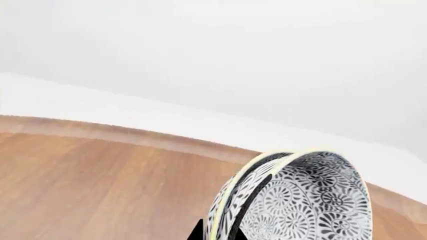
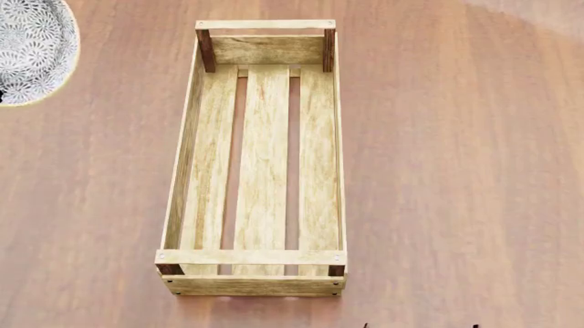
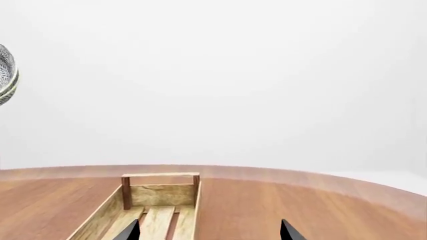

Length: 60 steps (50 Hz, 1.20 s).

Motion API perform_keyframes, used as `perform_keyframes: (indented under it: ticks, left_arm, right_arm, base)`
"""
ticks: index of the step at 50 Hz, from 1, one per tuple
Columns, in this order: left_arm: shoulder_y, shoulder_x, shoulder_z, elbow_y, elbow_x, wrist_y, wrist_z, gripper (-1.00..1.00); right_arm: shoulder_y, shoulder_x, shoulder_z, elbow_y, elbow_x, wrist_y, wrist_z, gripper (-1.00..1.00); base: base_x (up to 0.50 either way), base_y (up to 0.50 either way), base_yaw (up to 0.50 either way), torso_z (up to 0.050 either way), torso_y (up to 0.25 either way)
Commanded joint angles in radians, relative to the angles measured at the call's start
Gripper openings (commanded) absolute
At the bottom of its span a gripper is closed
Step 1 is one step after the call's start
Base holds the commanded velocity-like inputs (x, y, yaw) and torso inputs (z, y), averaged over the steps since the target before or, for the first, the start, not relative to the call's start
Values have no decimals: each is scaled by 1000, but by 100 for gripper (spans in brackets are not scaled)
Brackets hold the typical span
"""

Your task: Stack the right bowl on the left bowl and place them in the tray.

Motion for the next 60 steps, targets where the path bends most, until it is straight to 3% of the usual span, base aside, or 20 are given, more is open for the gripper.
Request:
perform_keyframes:
  ticks: [1, 16, 25, 30, 47, 54, 60]
  left_arm:
    - [-193, 142, 151, -33, 110, -6, 100, -100]
    - [-325, 297, 292, -193, 249, 50, 243, -100]
    - [-324, 409, 390, -283, 330, 101, 296, -100]
    - [-312, 476, 388, -316, 276, 83, 270, -100]
    - [-267, 561, 362, -432, 182, 78, 245, -100]
    - [-271, 613, 291, -612, 60, 16, 139, -100]
    - [-272, 629, 271, -697, 44, 26, 80, -100]
  right_arm:
    - [5, -13, 20, 7, 1, -6, -22, 100]
    - [23, -10, 19, 13, 6, 12, -24, 100]
    - [19, -5, 19, 1, -3, 18, -22, 100]
    - [12, -3, 24, 7, -4, 8, -18, 100]
    - [-8, 2, 30, 12, -17, 4, -5, 100]
    - [-12, 1, 29, 23, -20, -4, -3, 100]
    - [-16, 1, 28, 24, -22, -5, -2, 100]
  base:
    - [0, 0, 0, 0, 0]
    - [0, 0, 0, 0, 1]
    - [0, 0, 0, 1, 0]
    - [0, 0, 0, 0, 2]
    - [0, 0, 0, 0, 1]
    - [0, 0, 0, 1, 1]
    - [0, 0, 0, 0, 2]
